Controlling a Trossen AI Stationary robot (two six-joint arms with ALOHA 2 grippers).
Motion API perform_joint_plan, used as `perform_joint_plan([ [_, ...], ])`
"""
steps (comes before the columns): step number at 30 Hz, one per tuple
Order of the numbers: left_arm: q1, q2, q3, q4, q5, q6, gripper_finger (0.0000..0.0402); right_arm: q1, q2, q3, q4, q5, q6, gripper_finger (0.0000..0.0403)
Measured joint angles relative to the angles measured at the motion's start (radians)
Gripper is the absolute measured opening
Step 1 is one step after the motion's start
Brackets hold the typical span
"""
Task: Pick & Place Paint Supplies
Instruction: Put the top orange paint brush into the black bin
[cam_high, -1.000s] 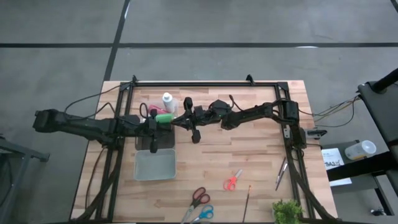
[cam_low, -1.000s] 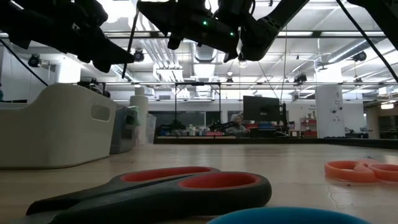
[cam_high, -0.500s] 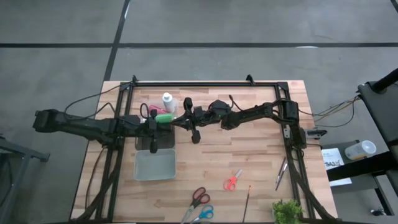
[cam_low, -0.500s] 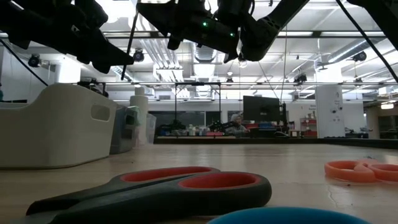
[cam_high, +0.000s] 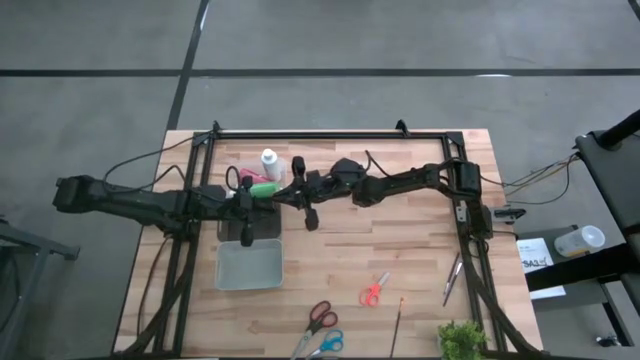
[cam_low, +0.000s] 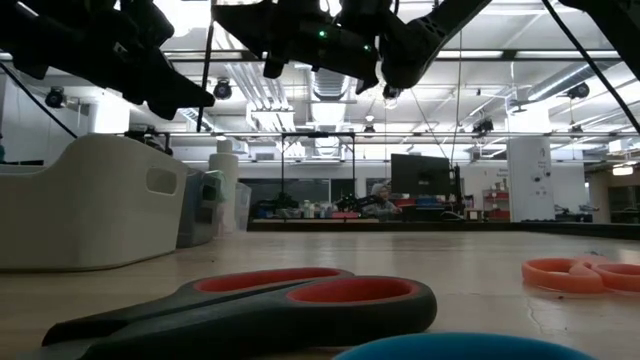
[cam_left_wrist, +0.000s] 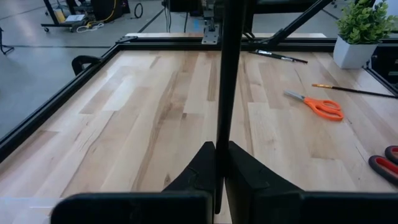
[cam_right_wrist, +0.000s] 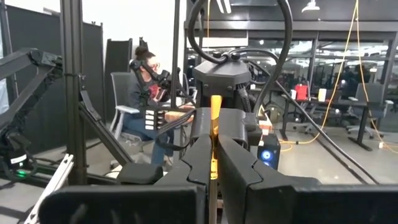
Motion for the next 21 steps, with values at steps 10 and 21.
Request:
perform_joint_plan([
  [10,0.000,0.000,0.000,-0.005,0.000,-0.001,0.0015,0.000,0.000,0.013,-0.041,0.000,0.019,0.0013],
  [21,0.000,0.000,0.000,-0.003,0.004,-0.005,0.0015,0.000,0.000,0.019,-0.045,0.005,0.345,0.0014],
])
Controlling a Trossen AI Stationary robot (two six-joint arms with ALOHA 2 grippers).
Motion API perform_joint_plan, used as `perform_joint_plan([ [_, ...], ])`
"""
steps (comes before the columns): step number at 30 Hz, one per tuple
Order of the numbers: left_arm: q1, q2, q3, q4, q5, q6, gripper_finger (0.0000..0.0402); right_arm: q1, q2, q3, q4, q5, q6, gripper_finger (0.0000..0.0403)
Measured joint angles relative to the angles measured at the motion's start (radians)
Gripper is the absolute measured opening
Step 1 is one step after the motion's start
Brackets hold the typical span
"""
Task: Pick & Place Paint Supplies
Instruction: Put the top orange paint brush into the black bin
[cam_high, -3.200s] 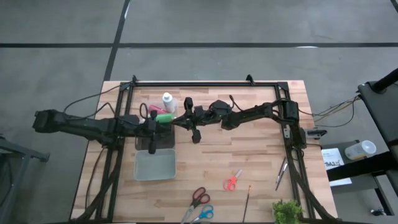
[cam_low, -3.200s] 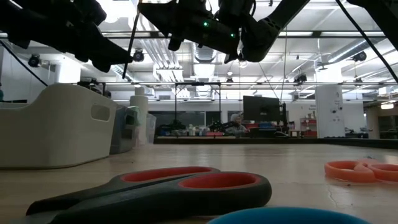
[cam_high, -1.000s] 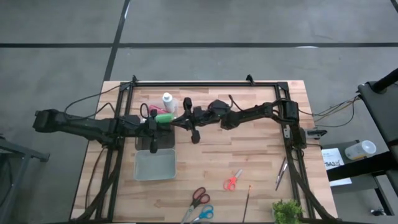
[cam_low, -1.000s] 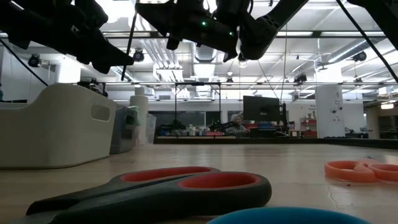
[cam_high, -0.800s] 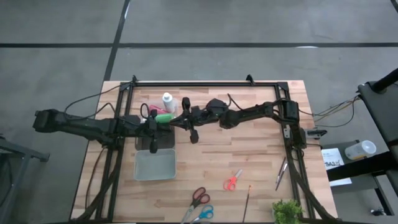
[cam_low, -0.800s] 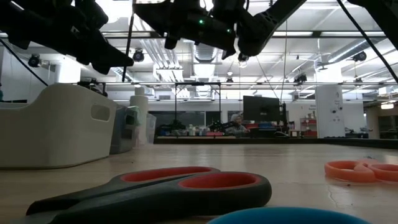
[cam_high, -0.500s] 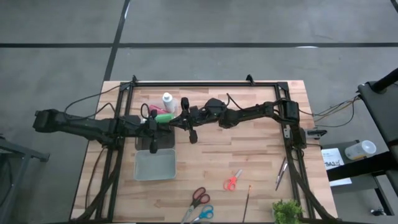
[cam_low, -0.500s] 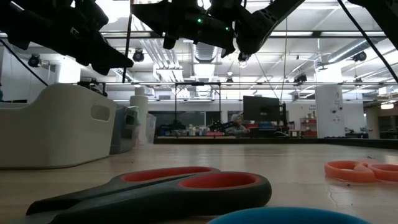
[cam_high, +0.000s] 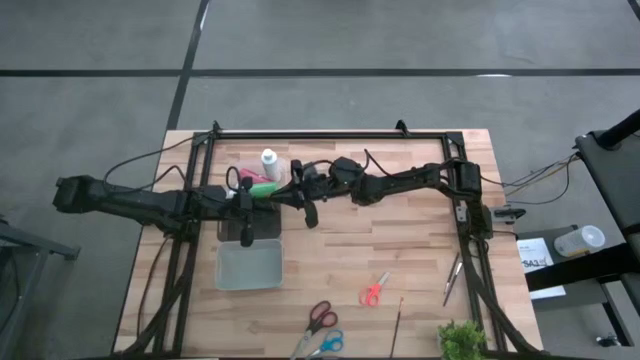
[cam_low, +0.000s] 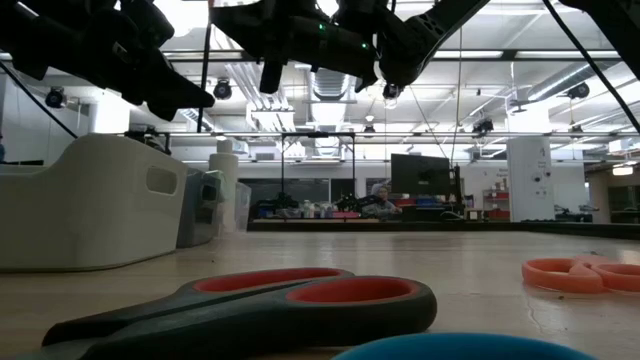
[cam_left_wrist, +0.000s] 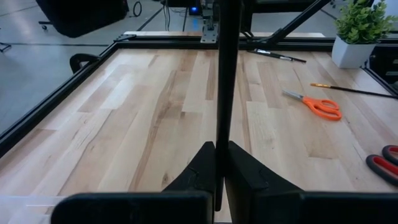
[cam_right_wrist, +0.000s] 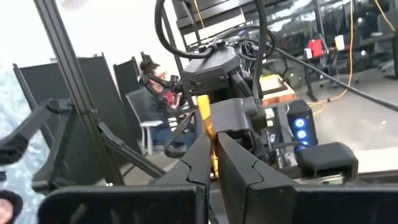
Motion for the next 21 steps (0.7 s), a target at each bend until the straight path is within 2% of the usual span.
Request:
perform_joint_plan([
  [8,0.000,0.000,0.000,0.001,-0.004,0.008,0.0015,0.000,0.000,0.000,0.000,0.000,-0.126,0.0013],
  [21,0.000,0.000,0.000,-0.009,-0.004,0.008,0.0015,0.001,0.000,0.000,-0.001,0.000,-0.134,0.0013],
])
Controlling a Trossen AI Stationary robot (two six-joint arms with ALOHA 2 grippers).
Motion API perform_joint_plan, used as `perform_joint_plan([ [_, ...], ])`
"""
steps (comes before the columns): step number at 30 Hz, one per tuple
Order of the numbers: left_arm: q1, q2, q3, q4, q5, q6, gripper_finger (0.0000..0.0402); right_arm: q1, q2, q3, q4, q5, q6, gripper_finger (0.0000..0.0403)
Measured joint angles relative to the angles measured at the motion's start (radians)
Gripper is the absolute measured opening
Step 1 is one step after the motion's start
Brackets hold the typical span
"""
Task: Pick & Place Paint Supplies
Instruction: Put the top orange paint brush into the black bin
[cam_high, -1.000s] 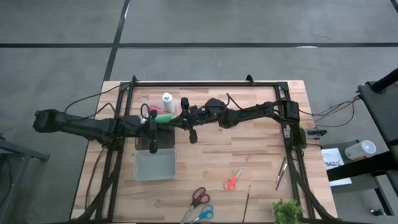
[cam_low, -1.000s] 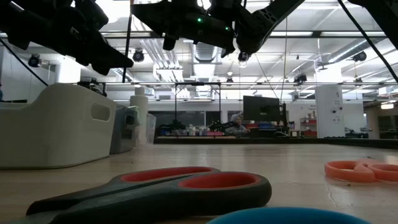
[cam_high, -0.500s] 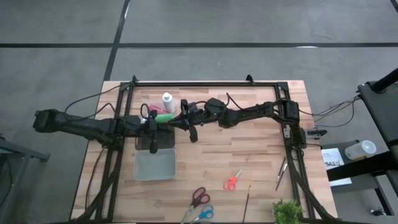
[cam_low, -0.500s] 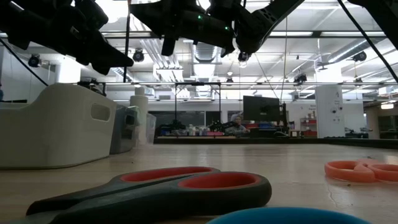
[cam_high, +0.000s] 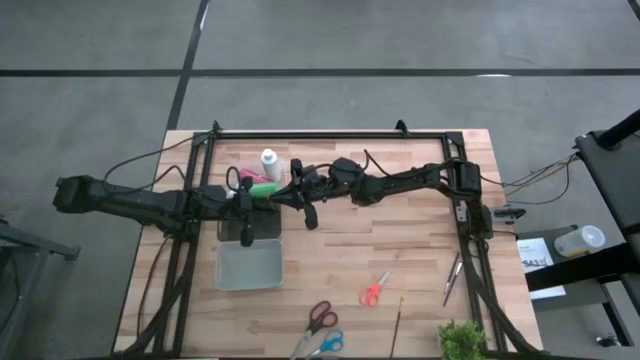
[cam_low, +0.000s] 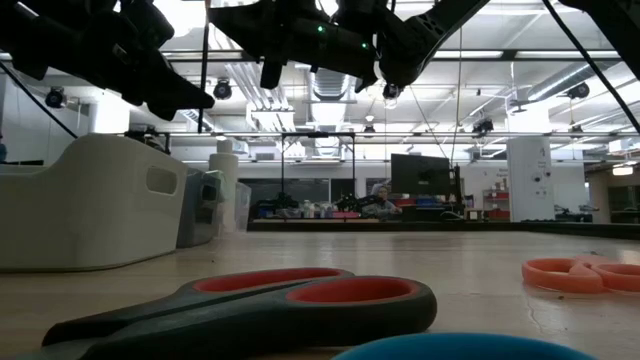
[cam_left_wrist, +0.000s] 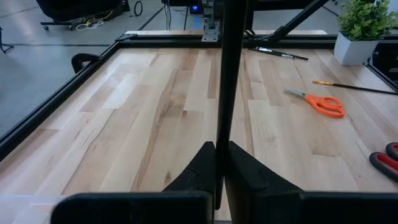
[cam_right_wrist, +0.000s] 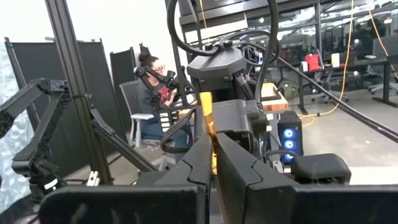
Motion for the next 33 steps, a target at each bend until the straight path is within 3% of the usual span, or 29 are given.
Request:
perform_joint_plan([
  [14,0.000,0.000,0.001,-0.009,0.000,-0.003,0.0015,-0.001,0.000,0.000,0.001,0.006,0.037,0.0019],
  [17,0.000,0.000,0.001,-0.009,0.000,-0.003,0.0015,-0.001,0.001,0.000,0.002,0.014,0.156,0.0048],
  [22,0.000,-0.001,0.002,-0.007,-0.008,-0.011,0.0015,-0.001,0.003,-0.001,0.003,0.116,0.405,0.0116],
  [27,0.000,-0.001,0.002,-0.008,-0.007,-0.007,0.0014,0.000,0.003,-0.001,0.006,0.124,0.418,0.0166],
  [33,0.000,-0.001,0.002,-0.009,0.000,-0.006,0.0014,0.003,0.003,-0.001,0.009,0.130,0.418,0.0193],
])
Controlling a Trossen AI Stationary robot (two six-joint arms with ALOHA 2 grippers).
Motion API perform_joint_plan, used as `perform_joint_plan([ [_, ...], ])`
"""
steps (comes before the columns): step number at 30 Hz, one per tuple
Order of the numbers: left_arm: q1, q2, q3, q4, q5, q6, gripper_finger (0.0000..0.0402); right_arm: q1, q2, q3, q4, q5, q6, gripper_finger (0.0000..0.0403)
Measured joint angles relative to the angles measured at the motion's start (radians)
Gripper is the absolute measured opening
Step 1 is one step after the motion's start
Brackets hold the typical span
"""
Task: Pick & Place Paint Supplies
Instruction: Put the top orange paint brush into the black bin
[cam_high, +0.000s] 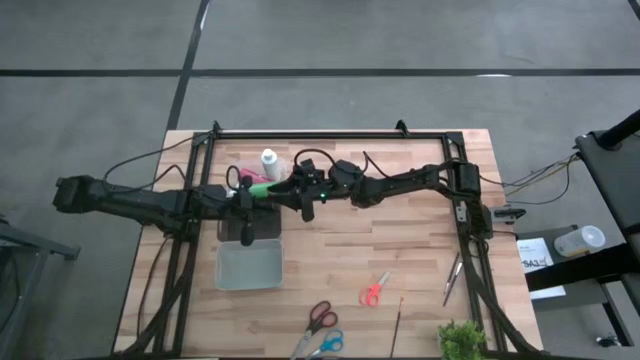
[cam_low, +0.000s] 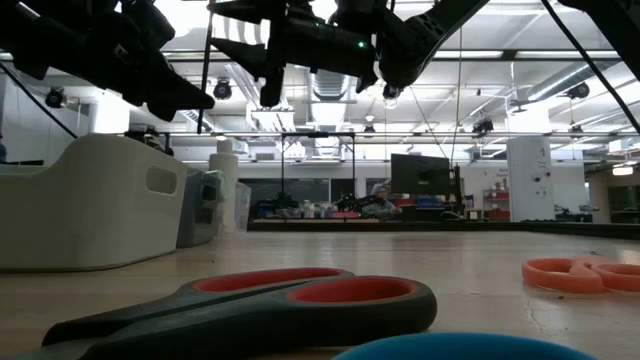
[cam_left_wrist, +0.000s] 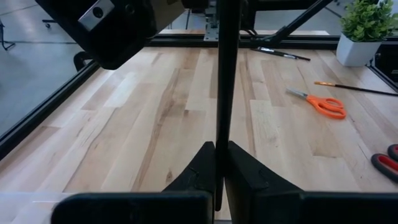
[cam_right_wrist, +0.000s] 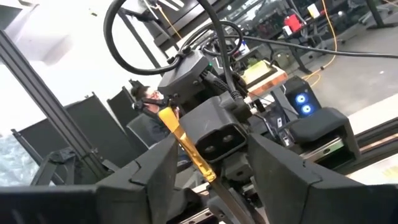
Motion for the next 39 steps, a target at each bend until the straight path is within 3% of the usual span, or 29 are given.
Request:
perform_joint_plan([
  [16,0.000,0.001,0.000,0.002,0.000,0.003,0.0014,-0.005,-0.033,-0.029,-0.022,0.001,-0.023,0.0196],
  [29,-0.001,-0.001,0.001,-0.027,0.004,-0.016,0.0028,-0.013,-0.249,-0.098,-0.459,0.030,-0.065,0.0196],
  [33,-0.001,-0.002,0.038,-0.171,0.003,-0.065,0.0012,-0.014,-0.281,-0.098,-0.592,0.066,-0.106,0.0196],
  [39,0.000,-0.005,0.206,-0.591,-0.007,-0.240,0.0029,-0.014,-0.303,-0.098,-0.701,0.066,-0.110,0.0196],
])
